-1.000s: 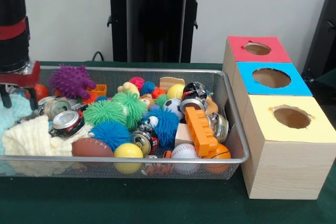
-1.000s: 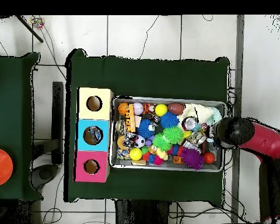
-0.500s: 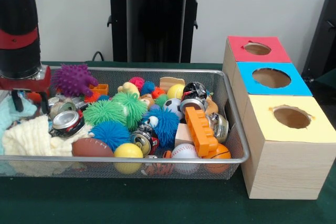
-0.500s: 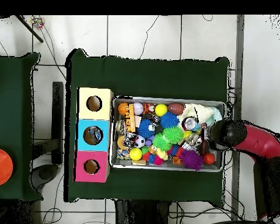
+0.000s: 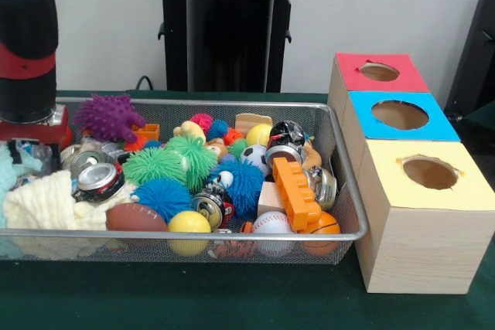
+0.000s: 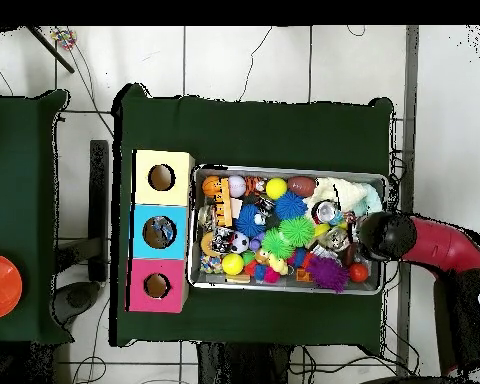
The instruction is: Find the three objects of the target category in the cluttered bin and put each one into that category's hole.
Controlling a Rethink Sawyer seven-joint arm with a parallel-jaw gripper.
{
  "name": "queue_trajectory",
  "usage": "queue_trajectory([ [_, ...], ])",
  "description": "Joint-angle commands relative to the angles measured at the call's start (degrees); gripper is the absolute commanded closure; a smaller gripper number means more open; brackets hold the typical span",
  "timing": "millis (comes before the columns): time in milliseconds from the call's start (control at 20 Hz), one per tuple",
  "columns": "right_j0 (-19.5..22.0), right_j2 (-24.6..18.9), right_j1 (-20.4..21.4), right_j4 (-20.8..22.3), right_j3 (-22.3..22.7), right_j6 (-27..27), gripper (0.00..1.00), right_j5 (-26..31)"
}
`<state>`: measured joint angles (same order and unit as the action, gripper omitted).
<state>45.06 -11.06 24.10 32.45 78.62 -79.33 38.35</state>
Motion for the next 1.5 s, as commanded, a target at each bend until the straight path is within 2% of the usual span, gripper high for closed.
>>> queue_trajectory([
  [50,0.31,-1.24,-5.13,6.82,2.82,6.48,0.0,-3.67],
  [450,1.39,-1.86,-9.83,7.23,-1.68,5.68,0.0,-2.67],
  [500,1.65,-2.16,-10.17,6.28,-1.96,5.59,1.0,-1.6],
  [800,0.98,-1.31,-9.53,5.78,-0.92,0.86,1.0,-5.11],
  [1000,0.79,-1.64,-8.01,5.66,2.2,-0.24,1.0,-7.2],
  [1500,-0.11,-4.45,-0.32,0.33,11.53,-0.09,1.0,-0.99],
])
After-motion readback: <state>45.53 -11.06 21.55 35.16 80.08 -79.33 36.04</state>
